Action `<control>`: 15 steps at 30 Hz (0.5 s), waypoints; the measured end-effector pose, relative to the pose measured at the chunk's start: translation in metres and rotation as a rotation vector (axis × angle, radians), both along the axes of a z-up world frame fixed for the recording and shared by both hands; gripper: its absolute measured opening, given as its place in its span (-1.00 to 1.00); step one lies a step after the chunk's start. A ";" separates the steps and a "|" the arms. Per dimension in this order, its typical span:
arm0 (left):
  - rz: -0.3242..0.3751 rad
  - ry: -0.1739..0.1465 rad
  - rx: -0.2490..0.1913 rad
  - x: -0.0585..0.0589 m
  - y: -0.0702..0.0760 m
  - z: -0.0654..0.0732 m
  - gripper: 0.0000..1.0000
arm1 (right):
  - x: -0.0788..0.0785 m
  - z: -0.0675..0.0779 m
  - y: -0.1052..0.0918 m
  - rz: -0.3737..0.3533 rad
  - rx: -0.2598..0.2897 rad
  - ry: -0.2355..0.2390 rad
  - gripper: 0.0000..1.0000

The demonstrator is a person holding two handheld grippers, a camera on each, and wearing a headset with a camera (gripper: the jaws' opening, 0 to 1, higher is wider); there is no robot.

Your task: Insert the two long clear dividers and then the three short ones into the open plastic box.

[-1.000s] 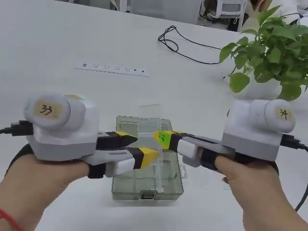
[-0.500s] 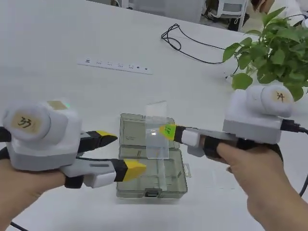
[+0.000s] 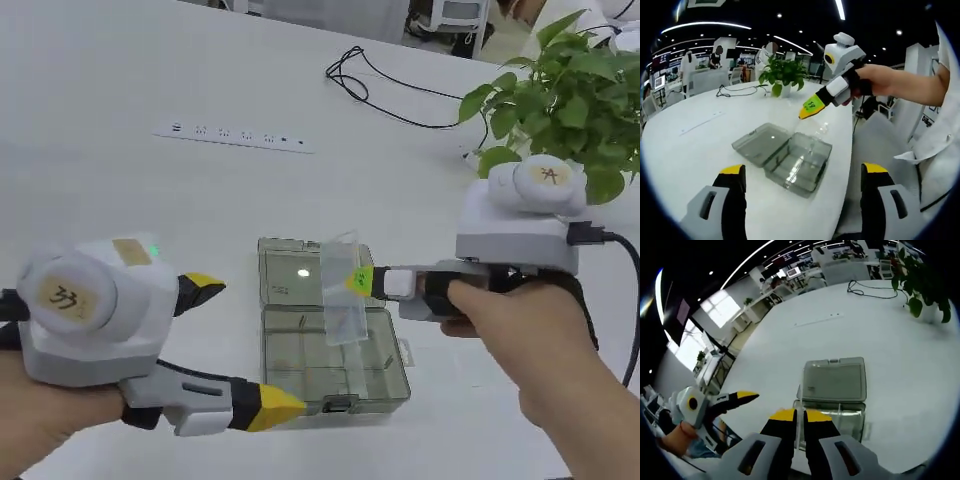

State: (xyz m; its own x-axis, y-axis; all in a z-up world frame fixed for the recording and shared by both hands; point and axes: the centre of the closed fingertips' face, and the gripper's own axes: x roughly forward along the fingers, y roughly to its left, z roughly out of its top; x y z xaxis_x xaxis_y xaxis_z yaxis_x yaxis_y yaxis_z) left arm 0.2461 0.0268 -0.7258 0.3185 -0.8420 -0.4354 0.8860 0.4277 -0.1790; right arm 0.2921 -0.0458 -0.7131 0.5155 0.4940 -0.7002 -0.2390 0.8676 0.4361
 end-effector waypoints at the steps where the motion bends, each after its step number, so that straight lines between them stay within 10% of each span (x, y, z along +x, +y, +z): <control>1: -0.006 -0.004 0.000 0.001 0.001 -0.002 1.00 | -0.001 -0.003 0.001 -0.002 -0.010 0.008 -0.87; 15: -0.072 0.012 -0.002 0.000 0.009 -0.017 1.00 | -0.007 -0.035 -0.004 -0.023 -0.078 0.113 -0.87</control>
State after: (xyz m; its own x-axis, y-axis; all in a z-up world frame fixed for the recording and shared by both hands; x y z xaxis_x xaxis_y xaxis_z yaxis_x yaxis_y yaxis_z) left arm 0.2466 0.0359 -0.7424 0.2521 -0.8633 -0.4373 0.9121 0.3629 -0.1908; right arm 0.2856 -0.0494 -0.7479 0.4414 0.4247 -0.7905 -0.1719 0.9046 0.3900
